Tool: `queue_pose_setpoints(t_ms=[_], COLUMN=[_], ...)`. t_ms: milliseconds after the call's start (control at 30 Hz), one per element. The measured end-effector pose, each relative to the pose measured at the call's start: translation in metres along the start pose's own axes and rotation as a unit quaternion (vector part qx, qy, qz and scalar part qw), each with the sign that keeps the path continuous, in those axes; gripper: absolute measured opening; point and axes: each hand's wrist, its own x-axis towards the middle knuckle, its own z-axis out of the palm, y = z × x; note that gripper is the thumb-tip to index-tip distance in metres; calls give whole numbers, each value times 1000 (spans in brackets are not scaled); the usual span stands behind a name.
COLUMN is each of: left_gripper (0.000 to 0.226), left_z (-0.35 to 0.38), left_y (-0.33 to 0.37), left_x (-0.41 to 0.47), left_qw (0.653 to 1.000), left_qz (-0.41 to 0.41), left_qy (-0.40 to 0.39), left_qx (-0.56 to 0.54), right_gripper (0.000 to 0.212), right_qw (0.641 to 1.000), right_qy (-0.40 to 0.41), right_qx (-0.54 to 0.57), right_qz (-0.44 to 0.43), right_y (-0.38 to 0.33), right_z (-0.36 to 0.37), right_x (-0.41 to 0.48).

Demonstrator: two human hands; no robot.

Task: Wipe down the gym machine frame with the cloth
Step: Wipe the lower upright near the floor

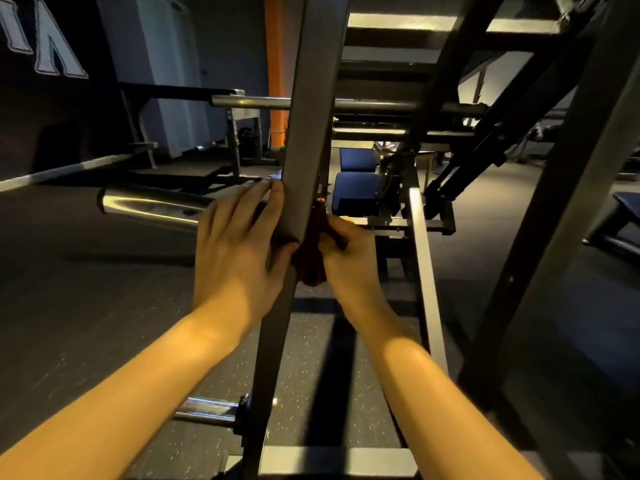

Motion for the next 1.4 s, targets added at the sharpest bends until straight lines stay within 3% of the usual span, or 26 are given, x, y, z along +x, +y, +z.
queue_pose_setpoints(t_ms=[167,333,433,600,733,800,867,933,1033,1133,1200,1267,1333,1400], left_gripper=[77,81,82,84,89,93,95,97,101,101,99,97,91,85], left_z=[3,5,10,11,22,29,36,40,45,49,51,51,50,47], left_y=[6,9,8,9,9,12,15,17,17,17,17,18,17,15], left_x=[-11,-28,-37,-44,-78,-99,-116,-128,-134,-136,-138,-141,-147,-153], left_qw=[999,999,997,992,986,984,982,979,976,976,975,975,973,972], left_qz=[-31,-33,-38,-50,-79,-96,-113,-125,-132,-138,-144,-139,-137,-156], left_qy=[-12,-10,-12,-25,-45,-66,-84,-105,-126,-125,-127,-137,-148,-151], left_qx=[14,38,60,110,137,137,125,118,119,117,110,108,107,91], right_gripper=[23,21,24,25,23,23,21,18,21,23,22,20,18,17], right_qw=[989,993,989,993,996,990,954,912,942,994,995,975,914,886], right_qy=[-58,-72,-33,-77,-39,-38,-125,-218,-189,-58,-33,-128,-294,-350], right_qx=[-135,-58,-107,-83,-40,-11,-18,-73,-33,34,32,-52,-151,-154], right_qz=[11,-75,-94,26,67,134,271,339,276,86,90,174,236,263], right_y=[18,16,29,75,115,141,165,174,159,138,143,169,194,199], right_z=[1,-10,-1,20,41,55,65,62,51,46,52,61,63,56], right_x=[16,-11,6,33,-37,-67,-87,-93,-76,-62,-69,-83,-96,-102])
